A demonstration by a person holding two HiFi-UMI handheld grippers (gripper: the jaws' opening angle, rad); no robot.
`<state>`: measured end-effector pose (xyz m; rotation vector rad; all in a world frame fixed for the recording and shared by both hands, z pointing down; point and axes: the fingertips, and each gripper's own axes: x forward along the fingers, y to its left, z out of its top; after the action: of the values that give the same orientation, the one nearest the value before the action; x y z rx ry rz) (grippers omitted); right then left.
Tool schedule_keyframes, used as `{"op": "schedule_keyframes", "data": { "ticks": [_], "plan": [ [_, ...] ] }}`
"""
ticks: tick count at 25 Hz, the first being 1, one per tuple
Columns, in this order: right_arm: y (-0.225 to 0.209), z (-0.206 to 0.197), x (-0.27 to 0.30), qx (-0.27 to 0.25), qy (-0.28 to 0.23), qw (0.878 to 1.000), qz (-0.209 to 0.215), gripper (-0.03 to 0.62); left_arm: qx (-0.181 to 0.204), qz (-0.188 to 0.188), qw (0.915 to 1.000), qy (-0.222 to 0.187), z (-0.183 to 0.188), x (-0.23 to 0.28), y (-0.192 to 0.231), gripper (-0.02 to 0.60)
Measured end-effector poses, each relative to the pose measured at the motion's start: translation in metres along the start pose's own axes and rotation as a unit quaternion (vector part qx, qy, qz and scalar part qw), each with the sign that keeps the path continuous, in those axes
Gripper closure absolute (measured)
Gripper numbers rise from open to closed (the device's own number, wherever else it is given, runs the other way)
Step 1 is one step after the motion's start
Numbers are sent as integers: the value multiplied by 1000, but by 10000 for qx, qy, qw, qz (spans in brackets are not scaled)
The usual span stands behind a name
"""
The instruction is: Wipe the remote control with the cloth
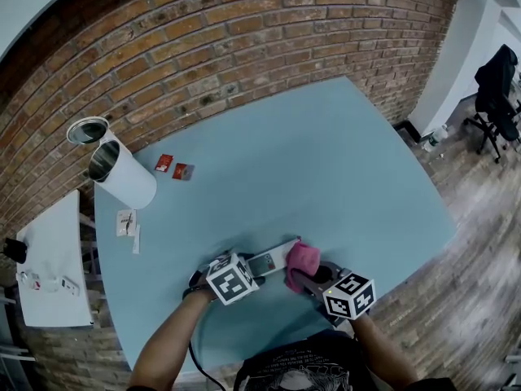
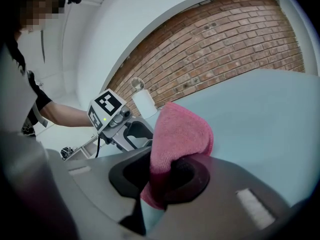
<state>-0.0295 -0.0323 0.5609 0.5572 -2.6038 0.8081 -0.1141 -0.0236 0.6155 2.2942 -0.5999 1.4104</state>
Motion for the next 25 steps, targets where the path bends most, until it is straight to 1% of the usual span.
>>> {"op": "schedule_keyframes", "data": {
  "ticks": [12,16,22,25],
  "plan": [
    [36,-4,28,-319,308,9970,634,528,16,16,10000,86,1,2,2,301],
    [45,-6,36,-400,428,9949,826,528,39,-71,9997,238,-2,2,-2,301],
    [55,-9,44,-487,552,9917,1051,528,26,-58,9995,305,-2,3,-2,301],
    [58,1,42,-509,499,9903,1191,528,29,-60,9994,352,-2,3,-2,301]
  ]
}}
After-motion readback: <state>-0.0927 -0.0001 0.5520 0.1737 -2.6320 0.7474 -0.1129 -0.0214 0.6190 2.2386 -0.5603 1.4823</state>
